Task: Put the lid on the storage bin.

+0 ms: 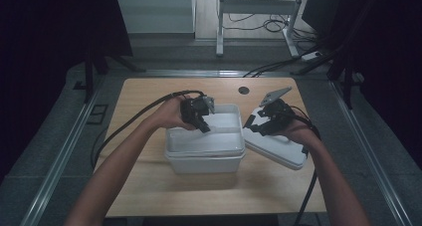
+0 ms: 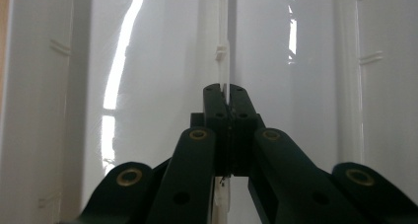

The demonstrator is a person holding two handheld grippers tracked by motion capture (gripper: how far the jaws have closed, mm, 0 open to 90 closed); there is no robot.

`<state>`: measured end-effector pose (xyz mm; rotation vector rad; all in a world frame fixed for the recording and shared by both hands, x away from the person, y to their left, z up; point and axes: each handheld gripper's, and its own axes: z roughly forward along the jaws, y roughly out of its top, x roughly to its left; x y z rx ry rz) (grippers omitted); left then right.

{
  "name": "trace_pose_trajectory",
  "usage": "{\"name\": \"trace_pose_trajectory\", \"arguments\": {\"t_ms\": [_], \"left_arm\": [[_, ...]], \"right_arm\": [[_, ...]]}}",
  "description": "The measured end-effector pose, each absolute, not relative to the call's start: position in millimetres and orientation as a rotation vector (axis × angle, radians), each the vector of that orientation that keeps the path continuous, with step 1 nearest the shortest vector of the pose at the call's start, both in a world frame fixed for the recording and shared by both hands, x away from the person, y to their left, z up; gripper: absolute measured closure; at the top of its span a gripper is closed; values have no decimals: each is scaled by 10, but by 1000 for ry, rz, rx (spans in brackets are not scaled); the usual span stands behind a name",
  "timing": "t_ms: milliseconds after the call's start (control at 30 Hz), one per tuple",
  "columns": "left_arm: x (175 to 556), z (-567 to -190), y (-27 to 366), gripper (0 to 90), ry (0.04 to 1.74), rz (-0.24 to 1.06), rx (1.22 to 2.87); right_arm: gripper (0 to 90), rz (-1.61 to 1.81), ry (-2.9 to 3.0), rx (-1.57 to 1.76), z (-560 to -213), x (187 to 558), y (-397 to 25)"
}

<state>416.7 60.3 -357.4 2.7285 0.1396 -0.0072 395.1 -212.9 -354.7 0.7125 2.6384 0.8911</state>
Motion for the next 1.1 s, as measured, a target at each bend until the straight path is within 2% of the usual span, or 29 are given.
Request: {"name": "trace_pose_trajectory", "arguments": {"t_ms": [367, 433, 567, 633, 767, 1100], "left_arm": [[4156, -3635, 578, 887, 130, -16, 2738], [4159, -3633, 581, 825, 127, -15, 2737], [4176, -3583, 631, 580, 143, 48, 2716], [4167, -3538, 682, 510, 160, 82, 2690], [4153, -3481, 782, 446, 202, 116, 2673], [4135, -3356, 1379, 427, 335, 176, 2650]], "right_arm": [[335, 886, 2642, 733, -3574, 3966, -2157], [333, 890, 2641, 734, -3579, 3970, -2160], [333, 889, 2642, 746, -3598, 3976, -2180], [334, 887, 2643, 748, -3600, 3977, -2192], [334, 884, 2642, 751, -3607, 3982, -2210], [358, 780, 2641, 752, -3639, 4085, -2337]]}}
